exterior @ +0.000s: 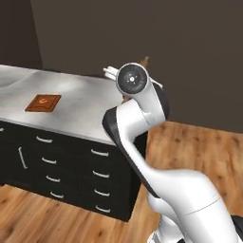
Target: Open the cabinet, retrieve the rolling pin, and place it next to the meat on the cutting board to prepare for tenderizing.
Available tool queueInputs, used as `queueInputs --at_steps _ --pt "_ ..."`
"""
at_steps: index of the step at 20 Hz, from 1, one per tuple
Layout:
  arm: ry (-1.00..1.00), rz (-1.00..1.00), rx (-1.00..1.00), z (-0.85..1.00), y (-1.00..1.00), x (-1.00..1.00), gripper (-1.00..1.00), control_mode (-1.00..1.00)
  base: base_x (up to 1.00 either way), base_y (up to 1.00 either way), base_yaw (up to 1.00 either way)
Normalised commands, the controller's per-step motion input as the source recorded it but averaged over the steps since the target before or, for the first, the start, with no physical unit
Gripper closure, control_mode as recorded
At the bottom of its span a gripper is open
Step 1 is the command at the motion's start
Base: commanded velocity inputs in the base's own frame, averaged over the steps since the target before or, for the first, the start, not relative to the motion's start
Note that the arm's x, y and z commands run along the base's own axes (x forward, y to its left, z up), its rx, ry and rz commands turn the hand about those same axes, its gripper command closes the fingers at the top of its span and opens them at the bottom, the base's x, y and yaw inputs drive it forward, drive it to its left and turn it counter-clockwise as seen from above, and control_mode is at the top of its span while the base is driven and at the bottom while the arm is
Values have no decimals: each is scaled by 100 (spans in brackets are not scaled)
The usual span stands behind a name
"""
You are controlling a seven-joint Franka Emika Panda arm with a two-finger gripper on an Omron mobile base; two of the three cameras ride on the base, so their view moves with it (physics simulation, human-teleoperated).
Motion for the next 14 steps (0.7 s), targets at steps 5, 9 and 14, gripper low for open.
queueInputs --at_steps 5,9,14 --pt "0 0 0 0 0 0 100 100 85 13 30" --pt "0 0 0 0 0 0 100 100 80 26 25" --pt "0 0 0 0 0 0 100 100 88 25 17"
